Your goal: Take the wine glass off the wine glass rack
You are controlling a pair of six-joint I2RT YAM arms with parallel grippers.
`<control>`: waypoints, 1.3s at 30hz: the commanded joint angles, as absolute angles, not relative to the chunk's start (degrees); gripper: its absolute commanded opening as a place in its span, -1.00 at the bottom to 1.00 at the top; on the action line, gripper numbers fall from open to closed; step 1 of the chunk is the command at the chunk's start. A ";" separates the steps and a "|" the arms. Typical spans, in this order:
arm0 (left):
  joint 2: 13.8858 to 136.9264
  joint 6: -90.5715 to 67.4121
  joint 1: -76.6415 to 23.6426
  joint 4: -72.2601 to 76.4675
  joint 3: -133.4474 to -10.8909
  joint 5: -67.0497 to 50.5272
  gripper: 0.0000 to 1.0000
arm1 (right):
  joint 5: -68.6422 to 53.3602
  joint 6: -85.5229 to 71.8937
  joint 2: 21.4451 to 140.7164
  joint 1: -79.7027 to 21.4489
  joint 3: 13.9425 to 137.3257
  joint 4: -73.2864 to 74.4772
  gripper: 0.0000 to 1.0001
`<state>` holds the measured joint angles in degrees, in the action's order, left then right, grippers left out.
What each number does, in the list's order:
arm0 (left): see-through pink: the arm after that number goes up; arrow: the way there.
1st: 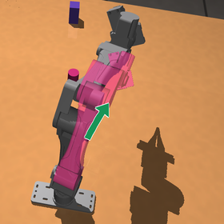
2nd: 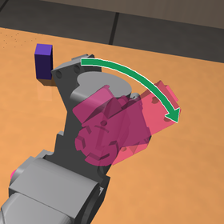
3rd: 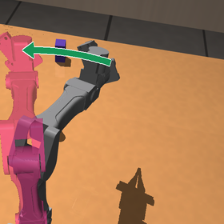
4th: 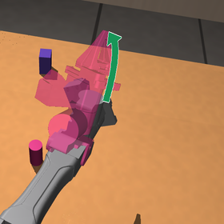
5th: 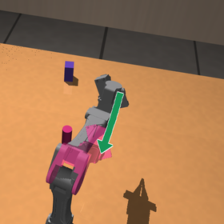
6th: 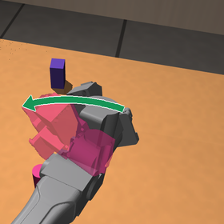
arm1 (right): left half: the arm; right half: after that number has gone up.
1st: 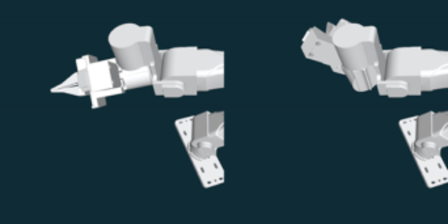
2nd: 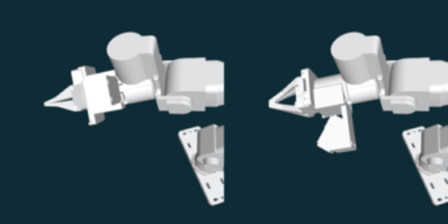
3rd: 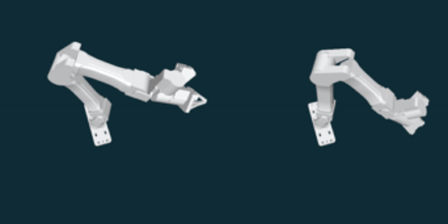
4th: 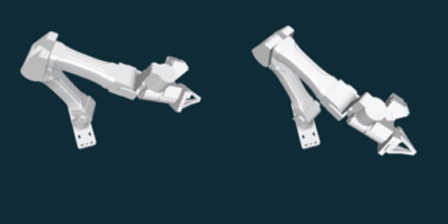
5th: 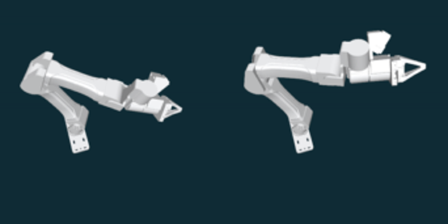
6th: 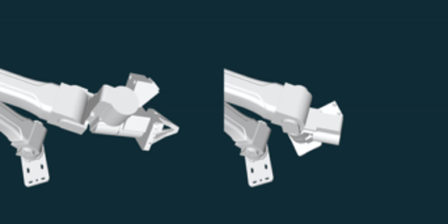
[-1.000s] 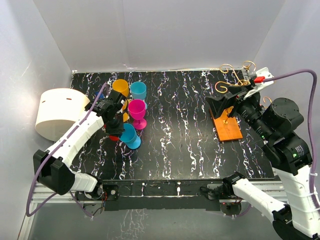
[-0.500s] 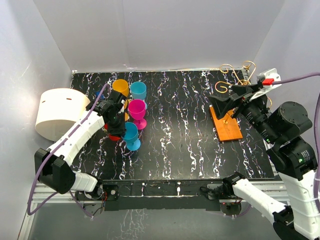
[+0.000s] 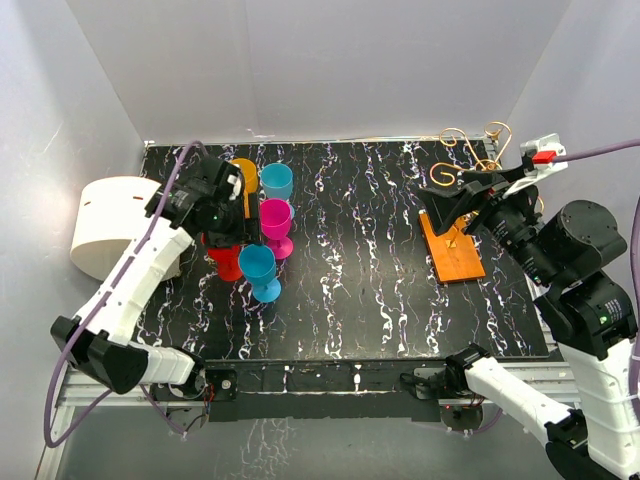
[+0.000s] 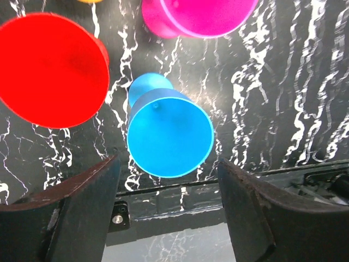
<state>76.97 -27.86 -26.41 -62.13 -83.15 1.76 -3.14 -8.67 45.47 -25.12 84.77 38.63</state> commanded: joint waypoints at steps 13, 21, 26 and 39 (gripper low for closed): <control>73.56 -23.85 -26.19 -64.31 -112.57 -0.41 0.84 | 5.24 -15.77 46.18 -25.40 89.66 38.05 0.97; 63.30 -23.45 -26.19 -47.78 -110.35 -2.94 0.97 | 9.79 -17.53 48.17 -25.40 92.78 40.01 0.97; 55.94 -22.79 -26.19 -35.92 -105.22 -3.11 0.97 | 10.24 -17.51 48.66 -25.40 94.05 39.82 0.97; 52.48 -22.06 -26.19 -35.19 -103.77 -0.95 0.97 | 12.44 -18.28 49.66 -25.36 95.94 41.51 0.97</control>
<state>51.77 -22.94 -26.41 -36.14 -104.60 -1.65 10.41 -17.56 48.86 -25.12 92.62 42.39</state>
